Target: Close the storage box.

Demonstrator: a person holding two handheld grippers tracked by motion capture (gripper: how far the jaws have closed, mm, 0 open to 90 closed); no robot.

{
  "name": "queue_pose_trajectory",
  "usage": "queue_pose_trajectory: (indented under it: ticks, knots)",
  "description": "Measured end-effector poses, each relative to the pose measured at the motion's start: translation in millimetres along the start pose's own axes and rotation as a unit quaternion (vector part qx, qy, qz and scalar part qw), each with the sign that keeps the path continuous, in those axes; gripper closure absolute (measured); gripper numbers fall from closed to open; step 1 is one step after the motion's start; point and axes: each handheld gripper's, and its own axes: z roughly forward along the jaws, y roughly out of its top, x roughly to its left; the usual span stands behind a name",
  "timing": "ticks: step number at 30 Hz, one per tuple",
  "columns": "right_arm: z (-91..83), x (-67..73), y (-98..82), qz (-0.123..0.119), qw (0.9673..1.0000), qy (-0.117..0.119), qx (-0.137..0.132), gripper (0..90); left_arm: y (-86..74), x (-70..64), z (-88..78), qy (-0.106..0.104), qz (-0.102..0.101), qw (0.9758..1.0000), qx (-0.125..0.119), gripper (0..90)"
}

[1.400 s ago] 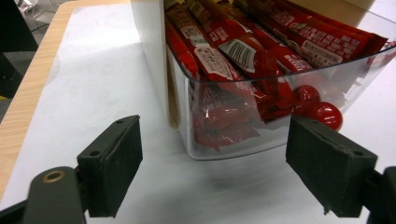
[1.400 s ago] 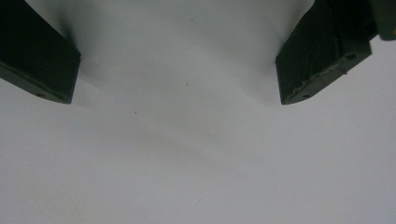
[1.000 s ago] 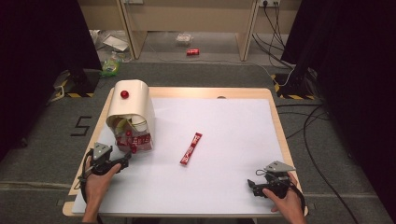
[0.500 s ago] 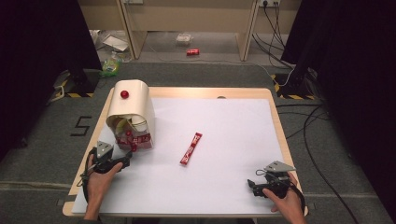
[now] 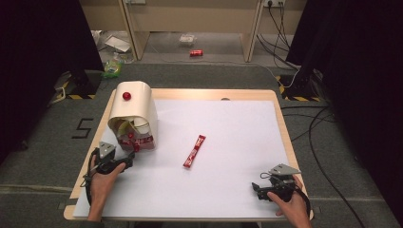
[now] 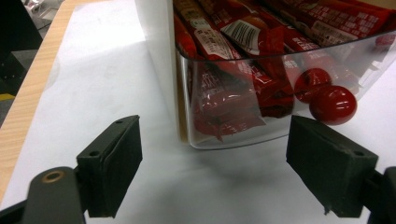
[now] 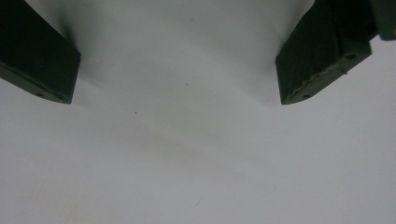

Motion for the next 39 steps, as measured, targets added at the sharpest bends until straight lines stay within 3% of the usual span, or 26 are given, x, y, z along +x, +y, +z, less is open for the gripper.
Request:
queue_pose_trajectory:
  ticks: [4,13,18,39]
  knots:
    - [0.0,0.0,0.0,0.000,1.0000,0.000,0.000,0.3,-0.9,2.1,2.5,0.011,0.001,0.9999,0.000,18.8]
    - [0.1,0.0,0.0,0.000,1.0000,0.000,-0.001,0.3,-1.4,5.2,2.0,0.015,-0.005,0.9999,0.002,17.3]
    - [0.1,0.0,-0.1,0.000,1.0000,0.000,-0.001,0.3,-1.0,3.3,-1.7,0.005,-0.008,1.0000,-0.002,22.5]
    - [0.0,-0.2,-0.1,0.000,1.0000,0.000,-0.001,0.3,-6.4,-6.6,-14.4,-0.031,-0.015,0.9994,0.007,21.0]
